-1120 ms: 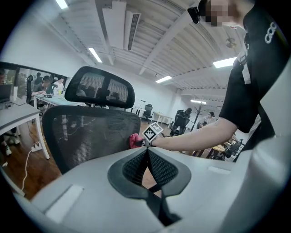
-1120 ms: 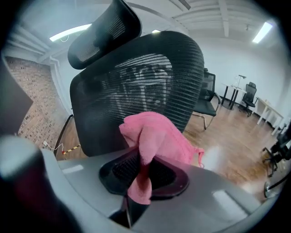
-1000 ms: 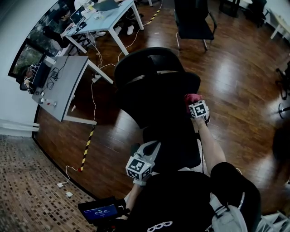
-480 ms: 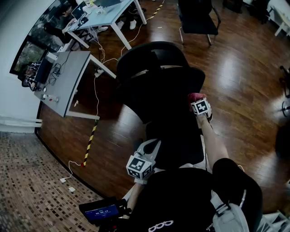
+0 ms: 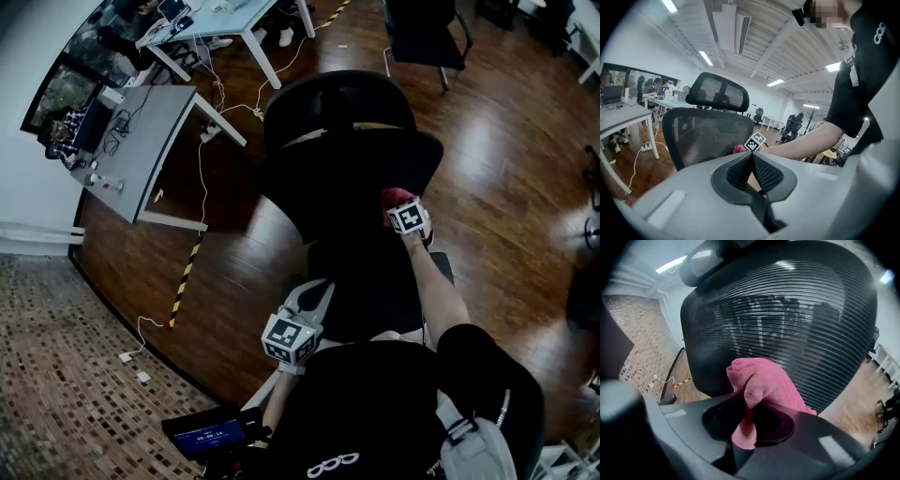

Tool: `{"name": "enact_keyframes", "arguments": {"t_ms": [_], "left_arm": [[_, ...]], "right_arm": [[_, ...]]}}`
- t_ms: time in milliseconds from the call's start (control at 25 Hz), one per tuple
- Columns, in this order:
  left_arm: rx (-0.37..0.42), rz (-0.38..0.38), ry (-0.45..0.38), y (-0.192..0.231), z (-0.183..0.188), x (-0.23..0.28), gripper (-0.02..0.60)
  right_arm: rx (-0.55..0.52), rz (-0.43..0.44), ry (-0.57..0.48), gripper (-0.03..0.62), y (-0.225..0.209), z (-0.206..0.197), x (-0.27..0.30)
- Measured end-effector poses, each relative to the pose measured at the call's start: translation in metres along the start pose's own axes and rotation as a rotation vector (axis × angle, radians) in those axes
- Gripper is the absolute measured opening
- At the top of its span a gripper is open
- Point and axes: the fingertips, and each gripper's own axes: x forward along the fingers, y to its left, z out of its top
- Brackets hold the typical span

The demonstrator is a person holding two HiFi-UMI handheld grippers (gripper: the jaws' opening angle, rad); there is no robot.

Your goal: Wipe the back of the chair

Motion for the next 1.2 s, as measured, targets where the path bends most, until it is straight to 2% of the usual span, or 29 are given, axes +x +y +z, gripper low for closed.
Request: {"name": "enact_keyframes", "arguments": {"t_ms": [400, 720, 840, 1200], "left_arm": [[-0.024, 0.069, -0.023, 0.035, -0.009, -0.05, -0.011], [-0.047, 0.109, -0.019, 0.075, -0.021, -0.086, -0.011], [-0.056, 0.113, -0.017, 0.085, -0.027, -0.096, -0.011], [-0.068, 0.081, -0.006, 0.102, -0.037, -0.102, -0.011]], "right_arm": [[-0.118, 0.117, 0.016, 0.049, 0.119, 0.035, 0.042], [-0.169, 0.197, 0.013, 0.049, 0.207, 0.063, 0.083], [-0.179, 0.205, 0.015, 0.049, 0.225, 0.071, 0.092], [-0.15, 0.24, 0.02, 0.049, 0.244, 0.073, 0.1]]}}
